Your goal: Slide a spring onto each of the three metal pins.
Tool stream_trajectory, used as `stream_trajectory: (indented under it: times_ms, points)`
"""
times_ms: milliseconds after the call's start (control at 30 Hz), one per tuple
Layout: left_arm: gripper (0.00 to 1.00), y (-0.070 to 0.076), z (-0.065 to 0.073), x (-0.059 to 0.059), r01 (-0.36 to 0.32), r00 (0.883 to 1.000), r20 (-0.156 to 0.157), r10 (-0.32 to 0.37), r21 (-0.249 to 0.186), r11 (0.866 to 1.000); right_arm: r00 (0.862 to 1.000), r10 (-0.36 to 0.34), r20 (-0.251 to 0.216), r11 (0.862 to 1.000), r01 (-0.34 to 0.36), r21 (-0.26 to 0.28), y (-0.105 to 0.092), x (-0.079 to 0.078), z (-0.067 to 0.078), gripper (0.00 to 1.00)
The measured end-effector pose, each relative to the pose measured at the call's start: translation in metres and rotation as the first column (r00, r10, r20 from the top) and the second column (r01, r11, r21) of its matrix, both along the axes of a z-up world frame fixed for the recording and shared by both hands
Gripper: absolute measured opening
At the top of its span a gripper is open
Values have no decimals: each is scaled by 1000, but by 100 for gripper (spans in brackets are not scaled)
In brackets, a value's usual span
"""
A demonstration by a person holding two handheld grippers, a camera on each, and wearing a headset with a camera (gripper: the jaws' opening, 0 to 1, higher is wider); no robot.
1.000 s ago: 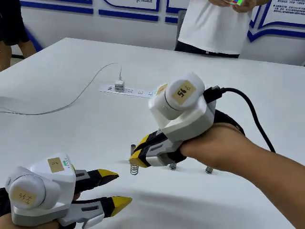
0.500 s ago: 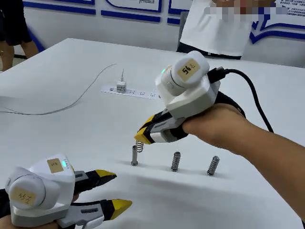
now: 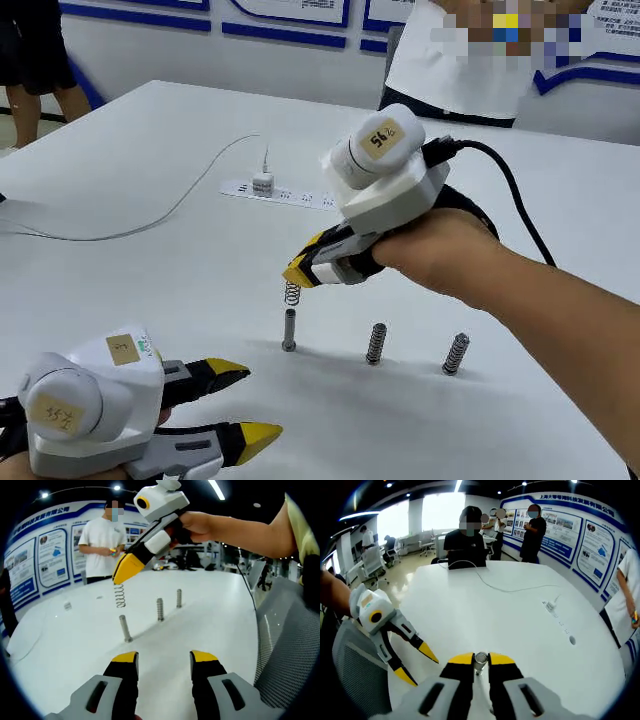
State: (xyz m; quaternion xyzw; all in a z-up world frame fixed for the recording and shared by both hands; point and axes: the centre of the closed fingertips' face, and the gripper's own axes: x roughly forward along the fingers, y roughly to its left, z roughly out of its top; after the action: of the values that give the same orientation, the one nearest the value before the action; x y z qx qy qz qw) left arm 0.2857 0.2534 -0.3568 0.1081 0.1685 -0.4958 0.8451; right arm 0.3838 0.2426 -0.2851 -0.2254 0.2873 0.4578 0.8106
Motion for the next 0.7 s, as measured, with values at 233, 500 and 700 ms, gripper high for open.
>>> stream_trajectory:
  times_ms: [233,500,700]
  points:
    - [42,5,0,2,-12,1000,2,12,1,1000,1000,-5,-24,1000,4,-16,1,3,-13,12]
    - [42,8,-2,3,-19,1000,-2,19,0,1000,999,-13,-36,1000,13,-16,0,5,-20,12]
    - [41,8,-2,4,-19,1000,-1,19,1,1000,999,-22,-34,1000,21,-14,-1,8,-20,12]
